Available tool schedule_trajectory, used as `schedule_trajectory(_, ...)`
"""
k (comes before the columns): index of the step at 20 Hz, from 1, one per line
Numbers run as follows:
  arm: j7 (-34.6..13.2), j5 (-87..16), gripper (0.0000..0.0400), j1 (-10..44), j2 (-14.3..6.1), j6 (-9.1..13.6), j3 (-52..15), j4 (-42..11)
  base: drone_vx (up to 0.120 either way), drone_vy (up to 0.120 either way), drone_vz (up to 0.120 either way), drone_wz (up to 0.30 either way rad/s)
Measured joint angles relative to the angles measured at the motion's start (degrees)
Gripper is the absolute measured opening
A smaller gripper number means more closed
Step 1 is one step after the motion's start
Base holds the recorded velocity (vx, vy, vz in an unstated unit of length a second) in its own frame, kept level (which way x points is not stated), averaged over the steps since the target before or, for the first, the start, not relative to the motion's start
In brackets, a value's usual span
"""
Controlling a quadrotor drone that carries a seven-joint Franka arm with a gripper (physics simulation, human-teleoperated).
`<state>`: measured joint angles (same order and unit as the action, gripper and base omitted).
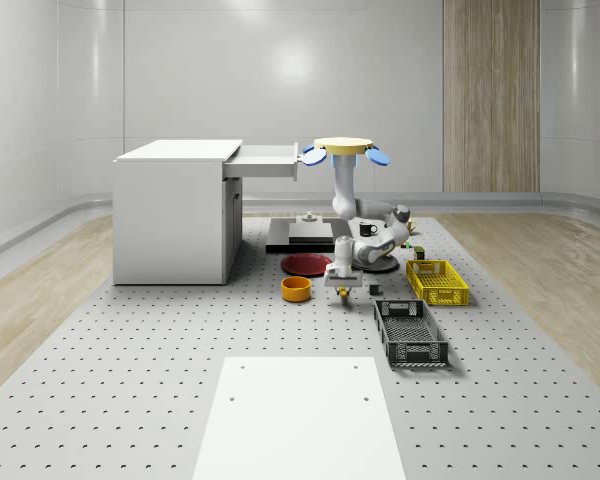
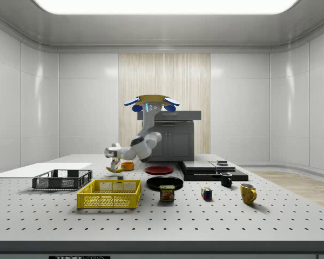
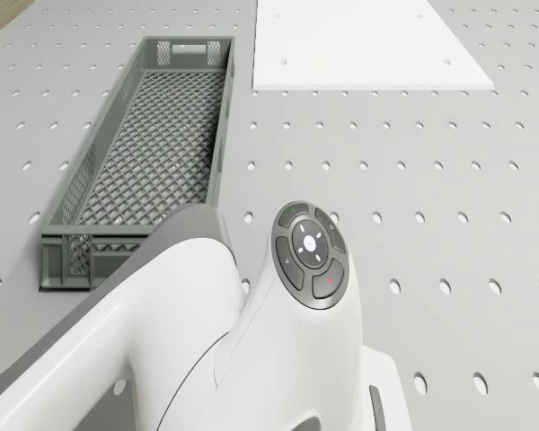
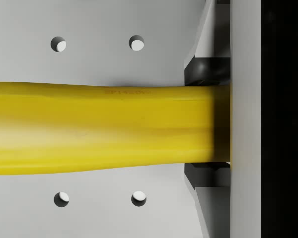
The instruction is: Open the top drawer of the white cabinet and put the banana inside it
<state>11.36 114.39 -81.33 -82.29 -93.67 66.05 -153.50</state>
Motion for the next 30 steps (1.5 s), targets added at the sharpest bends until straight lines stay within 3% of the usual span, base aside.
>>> schedule_trajectory(3, -0.2, -2.1, 0.02, 0.4, -0.2, 1.1, 2.3, -1.0, 0.0, 0.0, 0.0, 0.0)
schedule_trajectory(9, -0.2, -5.7, 0.02, 0.8, -0.6, 2.7, 6.1, -2.3, 0.0, 0.0, 0.12, 0.0)
schedule_trajectory(20, -0.2, -7.7, 0.0201, 0.7, -1.5, 2.7, 7.9, -2.7, -0.025, 0.0, 0.12, 0.0)
schedule_trajectory(30, 0.1, -8.1, 0.0201, 0.5, -2.2, 2.1, 8.0, -2.7, -0.116, 0.0, 0.12, 0.0)
